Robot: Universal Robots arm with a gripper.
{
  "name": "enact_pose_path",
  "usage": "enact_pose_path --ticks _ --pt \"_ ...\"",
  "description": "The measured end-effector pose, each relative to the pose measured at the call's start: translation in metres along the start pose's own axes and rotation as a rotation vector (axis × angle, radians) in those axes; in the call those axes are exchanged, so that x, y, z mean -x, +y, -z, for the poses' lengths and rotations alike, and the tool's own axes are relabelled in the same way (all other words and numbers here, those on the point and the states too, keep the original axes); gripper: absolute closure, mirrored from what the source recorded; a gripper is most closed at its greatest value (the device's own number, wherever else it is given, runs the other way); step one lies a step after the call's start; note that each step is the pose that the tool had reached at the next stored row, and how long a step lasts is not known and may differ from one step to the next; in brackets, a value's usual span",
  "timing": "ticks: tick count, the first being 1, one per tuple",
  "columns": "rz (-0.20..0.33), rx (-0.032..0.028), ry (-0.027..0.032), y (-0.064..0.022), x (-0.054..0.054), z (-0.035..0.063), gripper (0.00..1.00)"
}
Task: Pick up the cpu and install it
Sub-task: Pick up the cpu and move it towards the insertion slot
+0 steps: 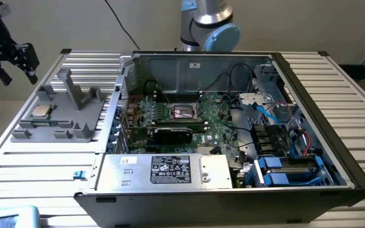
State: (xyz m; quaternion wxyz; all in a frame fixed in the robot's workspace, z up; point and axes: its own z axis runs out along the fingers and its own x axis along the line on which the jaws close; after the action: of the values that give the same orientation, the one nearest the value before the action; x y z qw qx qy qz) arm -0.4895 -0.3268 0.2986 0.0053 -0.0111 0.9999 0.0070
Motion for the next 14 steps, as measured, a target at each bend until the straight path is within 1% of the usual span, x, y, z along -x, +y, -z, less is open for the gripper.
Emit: enact_pose_path --ticks 4,7,12,14 --pt "0.002 0.0004 0.0001 -0.0002 0.0 -0.0073 0.28" --pt "0.005 0.0025 0.0005 -0.0012 -0.001 -0.0127 0.28" --pt "0.029 0.003 0.0041 -0.002 -0.002 -0.0218 0.28" --pt "0.031 0.003 0.006 -0.0022 -0.003 -0.023 0.28"
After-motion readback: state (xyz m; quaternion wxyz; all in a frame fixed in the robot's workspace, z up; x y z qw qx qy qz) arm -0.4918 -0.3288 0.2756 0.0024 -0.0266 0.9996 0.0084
